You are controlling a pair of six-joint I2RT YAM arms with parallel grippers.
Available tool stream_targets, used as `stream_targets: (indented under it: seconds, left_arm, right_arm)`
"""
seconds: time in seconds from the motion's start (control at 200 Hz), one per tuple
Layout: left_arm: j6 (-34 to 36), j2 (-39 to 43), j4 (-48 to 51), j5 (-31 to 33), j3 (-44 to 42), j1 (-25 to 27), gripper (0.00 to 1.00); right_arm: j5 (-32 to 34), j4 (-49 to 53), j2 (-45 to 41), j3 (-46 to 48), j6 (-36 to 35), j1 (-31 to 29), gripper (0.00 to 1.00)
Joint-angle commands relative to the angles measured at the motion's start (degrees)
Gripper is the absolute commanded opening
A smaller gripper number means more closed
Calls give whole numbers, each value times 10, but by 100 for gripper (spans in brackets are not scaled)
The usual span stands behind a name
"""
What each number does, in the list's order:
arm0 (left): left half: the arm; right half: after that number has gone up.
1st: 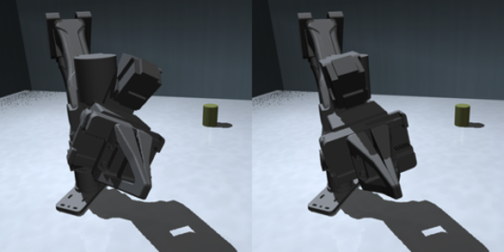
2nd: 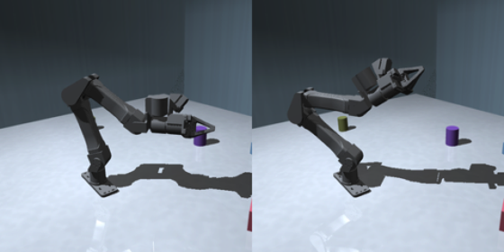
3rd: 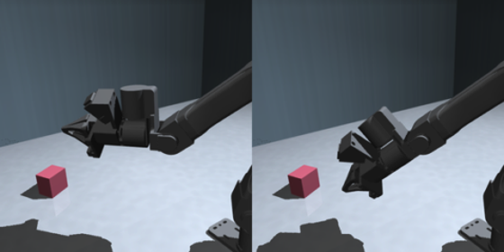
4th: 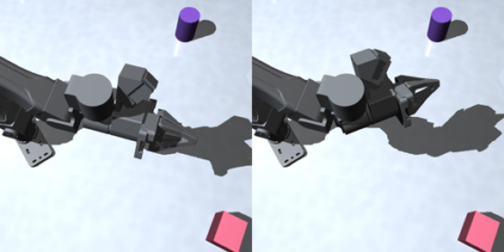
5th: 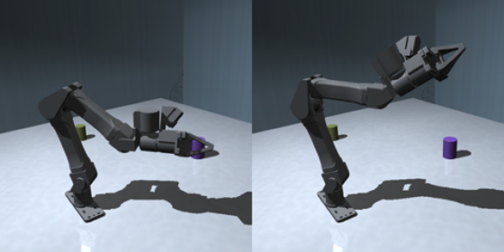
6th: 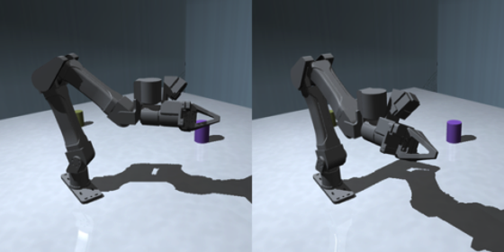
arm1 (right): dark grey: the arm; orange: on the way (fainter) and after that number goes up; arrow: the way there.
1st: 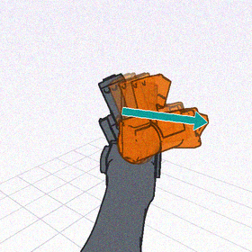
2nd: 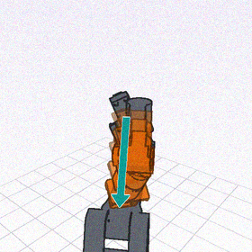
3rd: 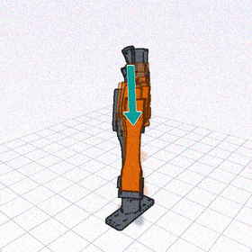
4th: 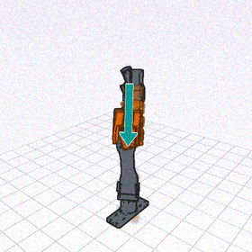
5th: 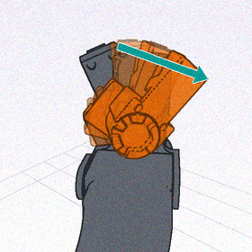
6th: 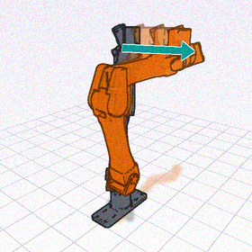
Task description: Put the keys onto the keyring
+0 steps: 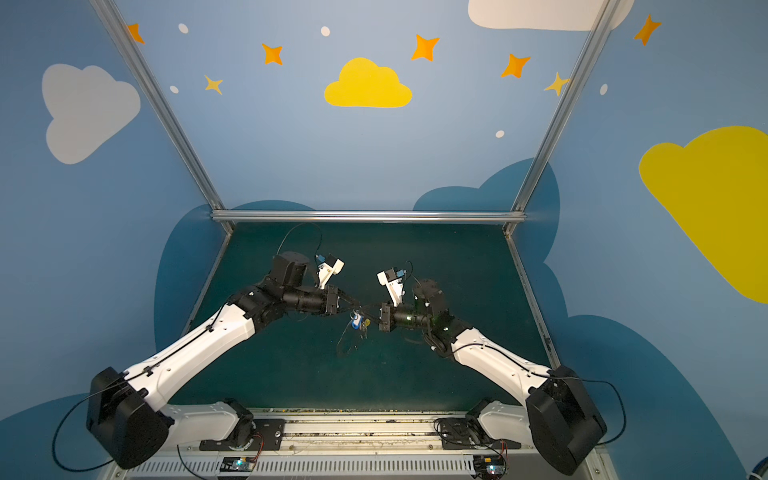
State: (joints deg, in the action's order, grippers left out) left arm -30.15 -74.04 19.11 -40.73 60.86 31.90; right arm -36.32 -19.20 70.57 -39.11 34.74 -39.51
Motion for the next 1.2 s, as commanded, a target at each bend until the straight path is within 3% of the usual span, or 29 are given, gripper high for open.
stream_targets:
  seconds: [0.0, 0.17, 0.365, 0.616, 0.876, 1.196]
  left_arm:
    - [9, 5, 23, 27, -1, 1, 28]
    - [8, 9, 18, 31, -4, 0, 29]
    - [10, 5, 9, -4, -4, 2, 21]
    - [22, -1, 22, -15, 0, 8, 21]
    - [25, -2, 20, -23, 2, 12, 7]
    - [21, -6, 42, 20, 8, 15, 4]
  right_arm:
    - [-11, -34, -8, -21, 3, 0, 0]
    - [-13, -35, -9, -19, 4, 0, 0]
    - [-17, -33, -5, -22, 5, -1, 0]
    - [-19, -34, -2, -26, 7, 0, 0]
    - [-31, -31, 4, -32, 6, -1, 0]
    - [-9, 12, -8, -37, -14, 0, 0]
